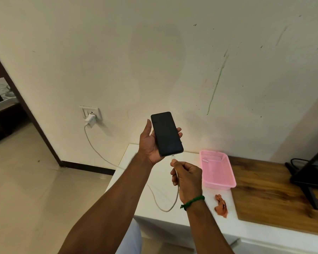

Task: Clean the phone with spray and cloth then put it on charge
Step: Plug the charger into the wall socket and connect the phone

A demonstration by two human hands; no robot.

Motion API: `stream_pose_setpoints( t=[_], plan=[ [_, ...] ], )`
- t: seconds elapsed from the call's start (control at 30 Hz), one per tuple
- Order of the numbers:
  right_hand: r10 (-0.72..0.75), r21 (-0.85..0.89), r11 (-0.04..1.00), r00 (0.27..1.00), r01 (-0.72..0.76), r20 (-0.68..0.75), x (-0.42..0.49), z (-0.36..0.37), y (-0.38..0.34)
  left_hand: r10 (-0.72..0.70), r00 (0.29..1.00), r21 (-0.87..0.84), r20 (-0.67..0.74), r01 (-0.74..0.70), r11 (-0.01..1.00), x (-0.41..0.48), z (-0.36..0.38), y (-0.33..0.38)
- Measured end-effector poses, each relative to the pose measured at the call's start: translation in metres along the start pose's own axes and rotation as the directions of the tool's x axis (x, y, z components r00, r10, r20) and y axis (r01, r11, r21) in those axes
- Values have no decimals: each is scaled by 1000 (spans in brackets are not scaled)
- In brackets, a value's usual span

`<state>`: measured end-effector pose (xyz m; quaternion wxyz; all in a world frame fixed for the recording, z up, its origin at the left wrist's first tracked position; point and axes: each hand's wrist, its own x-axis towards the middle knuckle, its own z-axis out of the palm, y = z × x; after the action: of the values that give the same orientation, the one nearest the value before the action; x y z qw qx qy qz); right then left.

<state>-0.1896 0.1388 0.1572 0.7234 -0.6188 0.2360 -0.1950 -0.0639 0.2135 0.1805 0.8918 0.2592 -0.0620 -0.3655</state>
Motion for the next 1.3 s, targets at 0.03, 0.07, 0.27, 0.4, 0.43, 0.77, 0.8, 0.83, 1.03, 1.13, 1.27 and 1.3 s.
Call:
stream_pose_setpoints(
  t=[0.03, 0.07, 0.27, 0.4, 0.43, 0.77, 0.8, 0.83, 1.03, 1.13, 1.27, 1.3],
  plan=[
    [8, 10, 1000, 1000, -8, 3, 0, 1, -1, -6, 1000, -5, -8, 6, 1000, 0, 0, 0],
    [18, 22, 1000, 1000, -18, 8, 0, 1, -2, -12, 1000, -10, -20, 12, 1000, 1, 1, 0],
    [56, 60, 997, 998, -57, 19, 1, 3, -8, -36, 997, 1, -74, 36, 999, 6, 2, -1],
    [56, 67, 996, 998, -56, 12, 3, 3, -10, -39, 998, 22, -57, 40, 999, 5, 3, -4],
    [54, 65, 996, 998, -55, 12, 4, 2, -10, -41, 998, 26, -56, 42, 999, 5, 4, -4],
    [40, 56, 998, 999, -40, -9, 4, 4, -9, -65, 997, 29, -42, 66, 997, 5, 6, -7],
    [39, 58, 998, 999, -39, -8, 4, 4, -8, -68, 997, 33, -41, 70, 997, 5, 6, -7],
    [39, 61, 997, 999, -38, -9, 4, 4, -8, -71, 997, 36, -44, 73, 997, 4, 6, -7],
    [48, 25, 998, 996, -50, 81, 6, 0, -10, -69, 996, 90, -50, 74, 993, 3, 6, -4],
    [75, 68, 994, 984, -87, 164, 12, -4, -18, -99, 994, 140, -41, 104, 985, 1, 9, -8],
    [57, 179, 980, 986, -86, 159, 23, -6, -32, -134, 990, 130, -37, 137, 982, 0, 10, -15],
    [55, 214, 973, 984, -92, 172, 27, -6, -37, -142, 989, 121, -31, 145, 982, 0, 11, -17]
  ],
)
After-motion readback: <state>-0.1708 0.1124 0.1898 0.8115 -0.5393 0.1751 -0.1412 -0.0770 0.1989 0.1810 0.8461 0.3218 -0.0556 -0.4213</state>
